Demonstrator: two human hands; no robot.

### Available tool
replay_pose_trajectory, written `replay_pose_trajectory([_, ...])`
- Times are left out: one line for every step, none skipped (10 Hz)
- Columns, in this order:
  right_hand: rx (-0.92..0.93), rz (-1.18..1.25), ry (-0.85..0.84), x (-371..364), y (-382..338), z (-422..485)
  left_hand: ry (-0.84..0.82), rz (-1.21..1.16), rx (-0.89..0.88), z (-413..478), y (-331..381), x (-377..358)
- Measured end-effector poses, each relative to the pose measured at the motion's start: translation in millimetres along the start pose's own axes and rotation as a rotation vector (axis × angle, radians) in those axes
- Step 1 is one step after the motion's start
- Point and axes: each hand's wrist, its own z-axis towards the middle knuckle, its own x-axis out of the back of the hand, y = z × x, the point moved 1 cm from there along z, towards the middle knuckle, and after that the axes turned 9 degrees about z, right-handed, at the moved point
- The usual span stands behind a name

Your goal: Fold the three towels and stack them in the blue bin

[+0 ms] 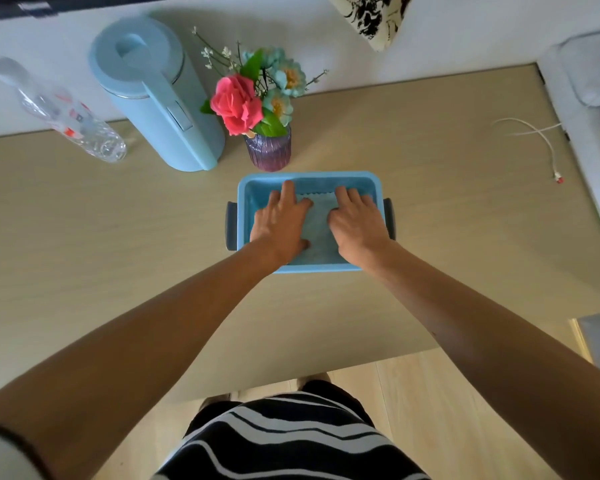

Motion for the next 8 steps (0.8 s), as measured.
replay_pose_trajectory([0.023, -0.019, -0.046, -2.6, 5.2, 1.7, 0.044, 0.084, -0.16, 2.9, 2.2, -0.4])
replay_pose_trajectory([0.016, -0.014, -0.071, -6.4, 6.2, 1.7, -0.062, 0.132, -0.218, 7.8, 0.6, -7.0])
replay_pose_trajectory([0.008, -0.025, -0.073, -11.3, 4.9, 3.7, -0.113, 0.144, -0.224, 12.9, -1.2, -16.8])
replay_pose_trajectory([-0.008, -0.015, -0.09, -16.7, 0.7, 7.4, -0.143, 0.163, -0.217, 15.9, 2.8, -20.7])
replay_pose_trajectory([-0.032, 0.019, -0.095, -21.0, 0.2, 12.4, -0.132, 0.165, -0.201, 19.3, 6.4, -21.7])
replay_pose_trajectory([-0.07, 0.136, -0.108, -19.9, 2.3, 13.6, -0.145, 0.148, -0.188, 19.0, 8.6, -19.1])
replay_pose_trajectory([-0.083, 0.288, -0.101, -11.6, 8.2, 13.8, -0.14, 0.005, -0.123, 16.8, 2.1, -11.9])
replay_pose_trajectory([-0.095, 0.448, -0.008, -1.6, 13.8, 7.5, -0.008, -0.284, 0.0, 3.0, -8.6, -4.4])
